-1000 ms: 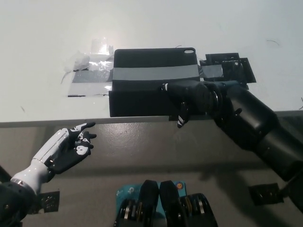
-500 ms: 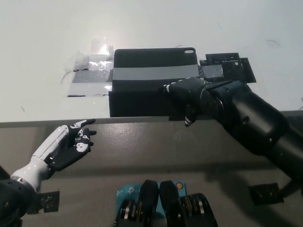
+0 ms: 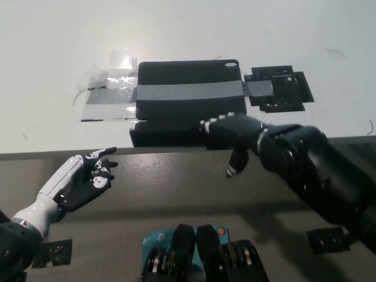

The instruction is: The robot uses its right hand to pull the cover of a folded tablet cover kept in the middle of the desk

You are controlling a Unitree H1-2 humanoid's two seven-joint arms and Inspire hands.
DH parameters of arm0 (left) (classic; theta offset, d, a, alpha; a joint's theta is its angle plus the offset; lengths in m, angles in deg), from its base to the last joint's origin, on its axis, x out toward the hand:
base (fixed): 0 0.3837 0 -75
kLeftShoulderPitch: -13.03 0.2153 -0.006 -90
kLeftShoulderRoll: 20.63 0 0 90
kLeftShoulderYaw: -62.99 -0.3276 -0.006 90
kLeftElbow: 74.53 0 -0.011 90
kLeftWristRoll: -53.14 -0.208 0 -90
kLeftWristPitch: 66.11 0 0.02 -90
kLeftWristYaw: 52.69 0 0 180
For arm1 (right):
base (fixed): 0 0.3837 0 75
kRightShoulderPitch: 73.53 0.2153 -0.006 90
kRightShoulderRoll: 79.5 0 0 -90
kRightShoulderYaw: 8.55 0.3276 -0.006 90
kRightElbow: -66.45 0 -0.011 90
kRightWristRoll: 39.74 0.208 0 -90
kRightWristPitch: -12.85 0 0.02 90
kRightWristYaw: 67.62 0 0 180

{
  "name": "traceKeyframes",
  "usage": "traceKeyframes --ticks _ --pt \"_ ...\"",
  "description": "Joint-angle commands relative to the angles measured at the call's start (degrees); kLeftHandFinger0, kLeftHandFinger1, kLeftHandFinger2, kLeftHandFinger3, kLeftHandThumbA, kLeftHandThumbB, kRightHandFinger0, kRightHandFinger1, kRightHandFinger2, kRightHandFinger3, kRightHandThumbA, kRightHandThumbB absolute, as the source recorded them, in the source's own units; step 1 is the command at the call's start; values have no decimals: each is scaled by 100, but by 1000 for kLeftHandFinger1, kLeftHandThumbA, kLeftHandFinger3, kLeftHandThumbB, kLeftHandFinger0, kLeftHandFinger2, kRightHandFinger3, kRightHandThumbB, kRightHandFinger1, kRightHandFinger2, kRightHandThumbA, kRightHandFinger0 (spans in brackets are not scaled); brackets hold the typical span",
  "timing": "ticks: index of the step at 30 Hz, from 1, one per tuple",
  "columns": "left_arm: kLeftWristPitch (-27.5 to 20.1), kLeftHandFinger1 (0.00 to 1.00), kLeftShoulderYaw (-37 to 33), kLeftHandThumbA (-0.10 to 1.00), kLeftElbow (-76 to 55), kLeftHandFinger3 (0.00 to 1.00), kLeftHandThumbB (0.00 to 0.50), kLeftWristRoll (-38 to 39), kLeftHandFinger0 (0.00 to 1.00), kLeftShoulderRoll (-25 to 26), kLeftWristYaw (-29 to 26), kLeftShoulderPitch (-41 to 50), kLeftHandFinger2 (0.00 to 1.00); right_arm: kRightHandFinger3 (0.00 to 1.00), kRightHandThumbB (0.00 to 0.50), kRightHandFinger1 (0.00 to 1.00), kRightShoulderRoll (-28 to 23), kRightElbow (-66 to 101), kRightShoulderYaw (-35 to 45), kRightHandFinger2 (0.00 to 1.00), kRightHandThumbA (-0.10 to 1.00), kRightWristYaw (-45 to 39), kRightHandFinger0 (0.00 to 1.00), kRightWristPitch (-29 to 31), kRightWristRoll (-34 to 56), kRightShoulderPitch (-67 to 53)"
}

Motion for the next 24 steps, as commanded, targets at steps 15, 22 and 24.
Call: traceKeyframes --ticks 15,22,24 --pt "79 849 89 1000 -90 1000 92 10 764 223 55 -260 956 1000 493 1000 363 156 1518 1000 1000 159 1000 -397 837 -960" --pt "72 842 99 1000 -18 1000 111 6 754 202 64 -272 955 1000 419 1000 246 1215 1997 1000 1000 142 1000 -634 1237 -1357" --pt "30 832 98 1000 17 1000 110 18 744 219 89 -205 946 1000 340 1000 213 1837 2382 1000 1000 174 1000 -540 1667 -1596"
